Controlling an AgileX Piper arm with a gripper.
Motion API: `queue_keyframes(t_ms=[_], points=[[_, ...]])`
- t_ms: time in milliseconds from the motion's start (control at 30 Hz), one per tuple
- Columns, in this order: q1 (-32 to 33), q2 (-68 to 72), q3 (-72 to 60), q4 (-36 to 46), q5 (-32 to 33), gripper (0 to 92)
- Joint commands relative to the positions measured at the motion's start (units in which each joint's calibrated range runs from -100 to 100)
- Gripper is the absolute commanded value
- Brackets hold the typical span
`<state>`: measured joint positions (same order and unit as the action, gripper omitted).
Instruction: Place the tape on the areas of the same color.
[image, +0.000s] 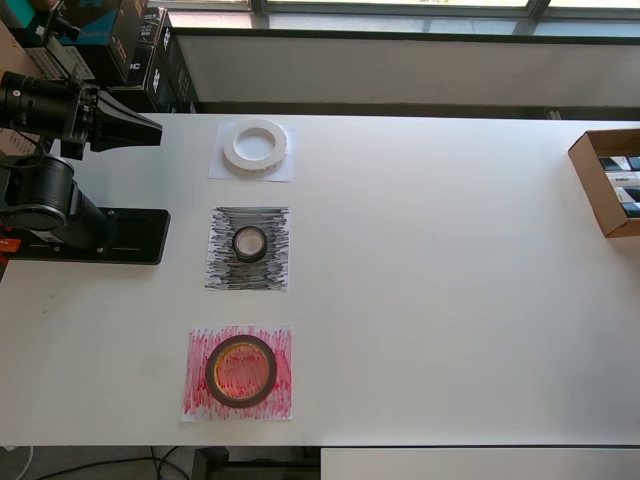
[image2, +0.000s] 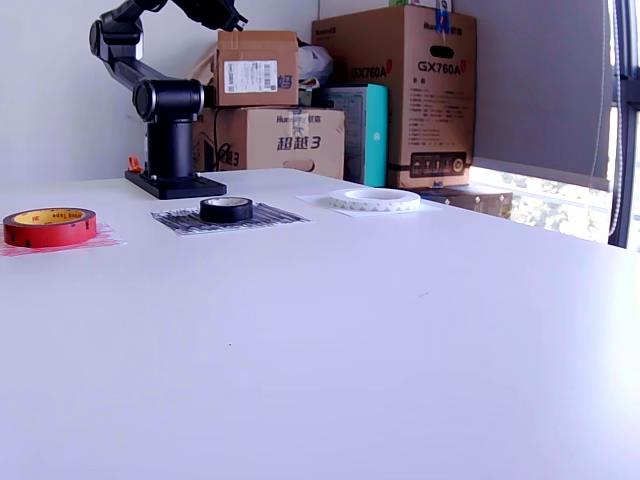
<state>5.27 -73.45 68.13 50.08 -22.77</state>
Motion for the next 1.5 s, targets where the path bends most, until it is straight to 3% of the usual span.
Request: queue_keyframes(t_ms=[0, 233, 567, 700, 900, 1267, 1467], points=[[-0.5, -0.1, 1.2, -0.3, 0.2, 4.4], [-1.2, -0.8, 1.6, -0.3, 0.3, 4.2], [0.7, -13.7, 5.7, -0.4, -0.5, 4.6], [1.5, -16.1, 7.4, -0.9, -4.1, 4.6], [1.5, -21.7, 14.1, -11.7, -4.7, 4.7], [3.0, -25.9, 19.1, -16.8, -9.0, 4.7], [3.1, -25.9, 24.5, -28.1, -10.8, 4.7]])
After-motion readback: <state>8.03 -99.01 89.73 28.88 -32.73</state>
